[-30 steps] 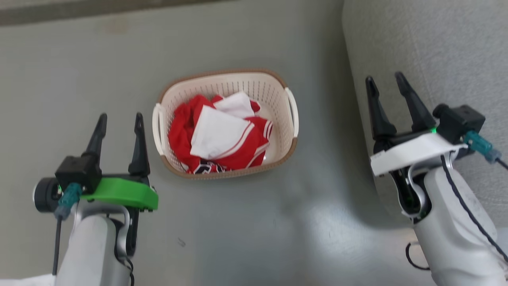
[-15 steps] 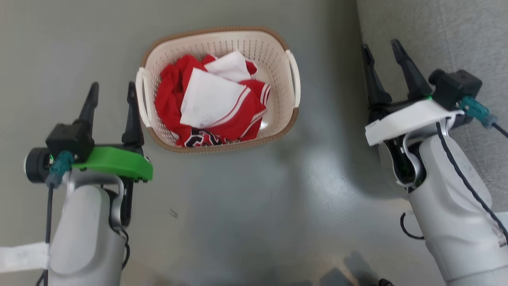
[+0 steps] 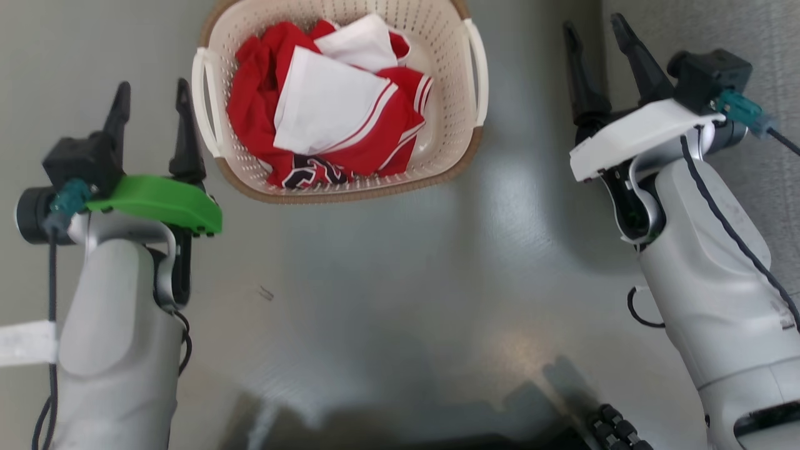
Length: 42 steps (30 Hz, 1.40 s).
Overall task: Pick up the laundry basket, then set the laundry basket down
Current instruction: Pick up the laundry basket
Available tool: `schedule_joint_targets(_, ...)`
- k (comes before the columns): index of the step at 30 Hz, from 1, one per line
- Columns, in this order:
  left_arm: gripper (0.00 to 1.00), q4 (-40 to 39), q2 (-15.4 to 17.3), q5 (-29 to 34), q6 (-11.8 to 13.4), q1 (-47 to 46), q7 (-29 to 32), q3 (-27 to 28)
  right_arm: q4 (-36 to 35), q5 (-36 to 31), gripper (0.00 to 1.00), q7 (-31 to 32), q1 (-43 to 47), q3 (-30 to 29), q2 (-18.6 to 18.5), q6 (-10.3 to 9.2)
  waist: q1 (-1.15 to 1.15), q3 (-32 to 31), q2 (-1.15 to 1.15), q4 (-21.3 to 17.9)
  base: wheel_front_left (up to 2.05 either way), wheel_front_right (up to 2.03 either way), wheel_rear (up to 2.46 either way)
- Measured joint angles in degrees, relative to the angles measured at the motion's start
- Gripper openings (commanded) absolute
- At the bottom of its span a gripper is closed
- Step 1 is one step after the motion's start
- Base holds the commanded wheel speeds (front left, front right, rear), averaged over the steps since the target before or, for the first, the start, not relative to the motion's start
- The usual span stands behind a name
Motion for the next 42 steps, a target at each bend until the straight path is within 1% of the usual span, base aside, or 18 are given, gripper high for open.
schedule_joint_targets(5, 1.00, 3.3, 0.0, -1.0, 0.0, -3.0, 0.6, 0.6, 3.6, 0.0, 1.00, 0.2, -3.3, 0.7, 0.3, 0.51, 0.00, 2.6, 0.00, 0.4, 0.00, 0.00, 0.00)
schedule_joint_targets(9, 1.00, 6.1, 0.0, -1.8, -0.6, -5.5, 1.0, 0.7, 6.7, 0.0, 1.00, 0.2, -5.7, 1.0, 0.4, 0.53, 0.00, 4.5, 0.00, 0.7, 0.00, 0.00, 0.00)
schedule_joint_targets(12, 1.00, 8.0, 0.0, -1.9, -0.8, -7.0, 1.1, 0.8, 9.1, 0.0, 1.00, 0.2, -7.1, 1.6, 0.5, 0.93, 0.00, 5.8, 0.00, 1.0, 0.00, 0.00, 0.00)
schedule_joint_targets(21, 1.00, 12.3, -0.1, -2.3, -1.1, -12.5, 1.5, 0.9, 14.7, 0.0, 1.00, 1.3, -12.5, 2.8, 0.8, 0.99, 0.00, 9.8, 0.00, 1.7, 0.00, 0.00, 0.00)
schedule_joint_targets(25, 1.00, 13.8, -0.2, -2.6, -1.6, -14.5, 1.6, 0.7, 16.4, 0.0, 1.00, 1.8, -14.4, 3.3, 0.8, 1.00, 0.00, 11.1, 0.00, 1.9, 0.00, 0.00, 0.00)
schedule_joint_targets(26, 1.00, 14.8, -0.2, -2.8, -2.0, -15.5, 1.6, 0.5, 17.5, 0.0, 1.00, 1.8, -15.5, 3.8, 0.9, 1.01, 0.00, 12.1, 0.00, 2.0, 0.00, 0.00, 0.00)
schedule_joint_targets(34, 1.00, 19.1, -0.4, -3.2, -2.9, -19.3, 2.5, -0.1, 21.1, 0.3, 1.00, 1.8, -18.9, 4.7, 1.1, 1.49, -0.01, 15.2, 0.00, 2.2, 0.00, 0.00, 0.00)
schedule_joint_targets(42, 1.00, 23.3, -0.9, -3.9, -3.5, -21.8, 3.5, -0.5, 23.1, 2.6, 1.00, 1.1, -22.2, 5.9, 1.2, 2.02, -0.01, 17.4, 0.00, 2.4, 0.00, 0.00, 0.00)
